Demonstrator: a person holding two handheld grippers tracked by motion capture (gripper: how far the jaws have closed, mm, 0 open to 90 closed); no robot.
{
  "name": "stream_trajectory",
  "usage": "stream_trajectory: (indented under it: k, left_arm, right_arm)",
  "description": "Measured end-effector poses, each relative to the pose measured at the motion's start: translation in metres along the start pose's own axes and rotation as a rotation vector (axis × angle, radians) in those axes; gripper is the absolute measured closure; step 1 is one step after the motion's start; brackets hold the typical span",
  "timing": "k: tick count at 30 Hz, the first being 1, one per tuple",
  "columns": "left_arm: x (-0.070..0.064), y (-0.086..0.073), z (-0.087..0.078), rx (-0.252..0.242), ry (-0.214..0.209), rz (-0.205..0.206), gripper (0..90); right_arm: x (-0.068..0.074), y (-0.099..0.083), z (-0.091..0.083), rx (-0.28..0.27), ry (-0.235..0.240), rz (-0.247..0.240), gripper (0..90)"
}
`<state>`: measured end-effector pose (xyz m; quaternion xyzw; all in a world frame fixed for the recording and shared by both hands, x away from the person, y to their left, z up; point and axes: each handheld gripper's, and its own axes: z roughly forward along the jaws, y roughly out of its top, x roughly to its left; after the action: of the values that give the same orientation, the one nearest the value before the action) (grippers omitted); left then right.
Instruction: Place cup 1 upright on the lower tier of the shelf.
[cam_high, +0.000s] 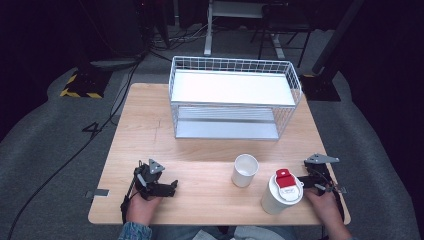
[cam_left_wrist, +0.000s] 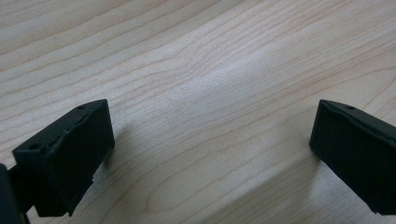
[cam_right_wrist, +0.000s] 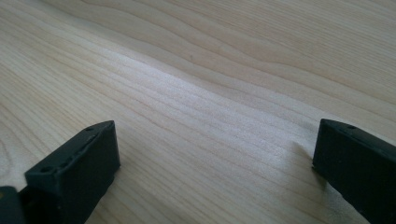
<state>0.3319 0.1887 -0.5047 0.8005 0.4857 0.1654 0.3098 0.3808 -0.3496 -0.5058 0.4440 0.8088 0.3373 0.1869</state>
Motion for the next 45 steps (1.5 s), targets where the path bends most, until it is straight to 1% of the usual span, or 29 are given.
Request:
stream_trajectory:
  k: [3, 4, 5, 6, 7, 8, 9, 10, 11, 12, 13, 15, 19, 21, 23, 26, 27, 28, 30, 31, 32, 34, 35, 36, 37, 38, 40, 42, 45]
  left_arm:
    - [0.003, 0.002, -0.004, 0.009, -0.035, -0.034, 0.9]
    - [0.003, 0.002, -0.004, 0.009, -0.035, -0.034, 1.5]
    - [0.003, 0.002, -0.005, -0.003, -0.049, -0.044, 1.5]
    - [0.003, 0.003, -0.007, -0.015, -0.056, -0.040, 1.6]
    - [0.002, 0.005, -0.012, -0.040, -0.052, -0.023, 1.1]
    - [0.002, 0.005, -0.012, -0.040, -0.052, -0.023, 1.1]
    - [0.001, 0.007, -0.015, -0.059, -0.050, -0.011, 1.1]
    - [0.001, 0.007, -0.015, -0.059, -0.050, -0.011, 1.1]
    - [0.001, 0.007, -0.018, -0.074, -0.054, -0.014, 1.1]
    - [0.001, 0.007, -0.018, -0.074, -0.054, -0.014, 1.1]
    - [0.000, 0.009, -0.020, -0.083, -0.071, -0.021, 1.1]
    - [0.000, 0.010, -0.022, -0.086, -0.077, -0.022, 1.1]
    - [-0.004, 0.018, -0.028, -0.113, -0.083, -0.002, 1.7]
    - [-0.008, 0.024, -0.031, -0.126, -0.099, 0.006, 1.9]
    - [-0.009, 0.025, -0.032, -0.134, -0.105, 0.006, 1.9]
    - [-0.014, 0.029, -0.034, -0.144, -0.125, 0.005, 1.9]
    - [-0.016, 0.031, -0.036, -0.155, -0.140, 0.011, 2.1]
    - [-0.016, 0.031, -0.036, -0.155, -0.140, 0.011, 2.1]
    - [-0.020, 0.034, -0.036, -0.164, -0.159, 0.007, 2.2]
    - [-0.025, 0.040, -0.033, -0.180, -0.177, 0.002, 3.4]
    - [-0.025, 0.040, -0.033, -0.180, -0.177, 0.002, 3.5]
    - [-0.032, 0.046, -0.028, -0.177, -0.194, 0.016, 3.5]
    - [-0.039, 0.053, -0.026, -0.188, -0.209, 0.027, 3.6]
    - [-0.039, 0.053, -0.026, -0.188, -0.209, 0.027, 3.6]
    - [-0.046, 0.060, -0.025, -0.198, -0.221, 0.037, 3.7]
    - [-0.046, 0.060, -0.025, -0.198, -0.221, 0.037, 3.7]
    - [-0.054, 0.068, -0.024, -0.211, -0.242, 0.057, 3.7]
    - [-0.057, 0.070, -0.023, -0.210, -0.249, 0.067, 3.7]
    - [-0.066, 0.075, -0.019, -0.211, -0.279, 0.067, 3.7]
  right_arm:
    - [0.000, 0.000, 0.000, 0.000, -0.003, -0.001, 0.7]
    - [0.000, 0.000, 0.000, 0.000, -0.003, -0.001, 0.7]
    - [0.000, 0.000, 0.000, 0.000, -0.003, -0.001, 0.7]
    - [0.000, 0.000, 0.000, 0.000, -0.003, -0.001, 0.7]
    - [0.000, 0.000, 0.000, 0.000, -0.003, -0.001, 0.7]
    - [0.000, 0.000, 0.000, 0.000, -0.003, -0.001, 0.7]
    - [0.000, 0.000, 0.000, 0.000, -0.003, -0.001, 0.7]
    - [0.000, 0.000, 0.000, 0.000, -0.003, -0.001, 0.7]
    - [0.000, 0.000, 0.000, 0.000, -0.003, -0.001, 0.7]
    - [0.000, 0.000, 0.000, 0.000, -0.003, -0.001, 0.7]
    - [0.000, 0.000, 0.000, 0.000, -0.003, -0.001, 0.7]
    - [0.000, 0.000, 0.000, 0.000, -0.003, -0.001, 0.7]
    - [0.000, 0.000, 0.000, 0.000, -0.003, -0.001, 0.7]
    - [0.000, 0.000, 0.000, 0.000, -0.003, -0.001, 0.7]
    - [0.000, 0.000, 0.000, 0.000, -0.003, -0.001, 0.7]
    - [0.000, 0.000, 0.000, 0.000, -0.003, -0.001, 0.7]
    - [0.000, 0.000, 0.000, 0.000, -0.003, -0.001, 0.7]
    - [0.000, 0.000, 0.000, 0.000, -0.003, -0.001, 0.7]
    - [0.000, 0.000, 0.000, 0.000, -0.003, -0.001, 0.7]
    - [0.000, 0.000, 0.000, 0.000, -0.003, -0.001, 0.7]
    - [0.000, 0.000, 0.000, 0.000, -0.003, -0.001, 0.7]
    - [0.000, 0.000, 0.000, 0.000, -0.003, -0.001, 0.7]
    - [0.000, 0.000, 0.000, 0.000, -0.003, -0.001, 0.7]
    - [0.000, 0.000, 0.000, 0.000, -0.003, -0.001, 0.7]
    - [0.000, 0.000, 0.000, 0.000, -0.003, -0.001, 0.7]
    - [0.000, 0.000, 0.000, 0.000, -0.003, -0.001, 0.7]
    - [0.000, 0.000, 0.000, 0.000, -0.003, -0.001, 0.7]
    - [0.000, 0.000, 0.000, 0.000, -0.003, -0.001, 0.7]
    - [0.000, 0.000, 0.000, 0.000, -0.003, -0.001, 0.7]
